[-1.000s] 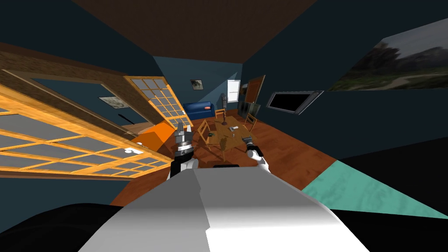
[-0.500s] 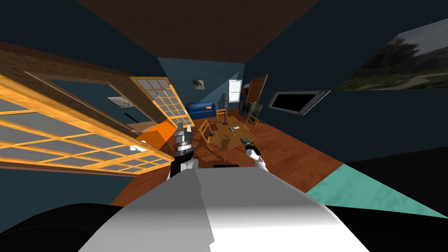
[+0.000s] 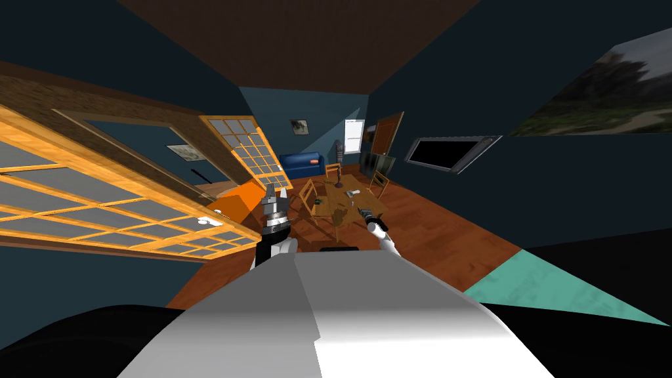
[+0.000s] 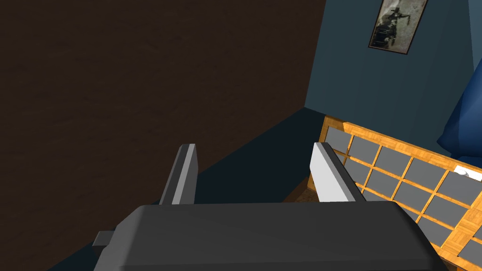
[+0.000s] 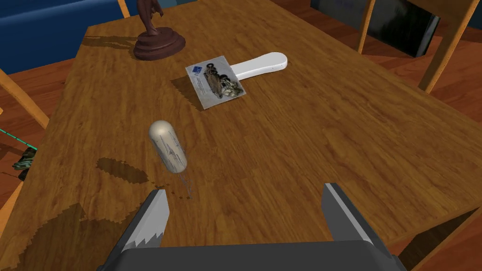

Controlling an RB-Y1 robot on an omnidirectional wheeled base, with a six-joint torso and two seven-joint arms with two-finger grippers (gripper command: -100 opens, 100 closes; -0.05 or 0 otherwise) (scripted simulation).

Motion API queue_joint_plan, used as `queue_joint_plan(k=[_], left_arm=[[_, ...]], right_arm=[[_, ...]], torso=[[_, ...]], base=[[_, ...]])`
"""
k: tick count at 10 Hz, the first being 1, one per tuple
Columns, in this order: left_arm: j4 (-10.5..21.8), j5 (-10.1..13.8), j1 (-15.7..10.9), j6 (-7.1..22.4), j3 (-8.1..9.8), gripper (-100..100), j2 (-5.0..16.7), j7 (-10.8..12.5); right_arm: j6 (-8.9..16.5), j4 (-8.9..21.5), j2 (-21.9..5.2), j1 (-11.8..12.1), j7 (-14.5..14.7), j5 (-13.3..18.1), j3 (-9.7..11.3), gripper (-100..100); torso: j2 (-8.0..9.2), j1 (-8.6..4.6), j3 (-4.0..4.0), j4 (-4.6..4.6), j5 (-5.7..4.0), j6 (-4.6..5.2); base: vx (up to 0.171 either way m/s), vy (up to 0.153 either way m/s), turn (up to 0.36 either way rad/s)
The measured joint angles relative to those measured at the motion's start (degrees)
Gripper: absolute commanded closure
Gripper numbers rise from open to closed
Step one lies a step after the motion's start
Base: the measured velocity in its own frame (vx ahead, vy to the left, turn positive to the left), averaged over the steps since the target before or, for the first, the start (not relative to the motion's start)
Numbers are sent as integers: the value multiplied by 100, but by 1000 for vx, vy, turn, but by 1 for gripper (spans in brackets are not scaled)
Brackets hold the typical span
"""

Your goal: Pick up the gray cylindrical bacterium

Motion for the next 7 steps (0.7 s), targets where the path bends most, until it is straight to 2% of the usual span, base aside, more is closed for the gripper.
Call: queue_joint_plan(k=[3,4,7], left_arm=[[0,0,0,0,0,0,0,0],[0,0,0,0,0,0,0,0],[0,0,0,0,0,0,0,0]], right_arm=[[153,636,64,-409,-439,-402,49,-100],[253,775,124,-490,-579,-514,25,-100],[339,1209,141,-706,-896,-810,110,-100]], torso=[[-8,7,-4,-1,1,-1],[-11,6,-6,-2,1,0],[-8,1,-4,-1,1,0]], base=[[31,14,30],[28,6,6],[28,4,8]])
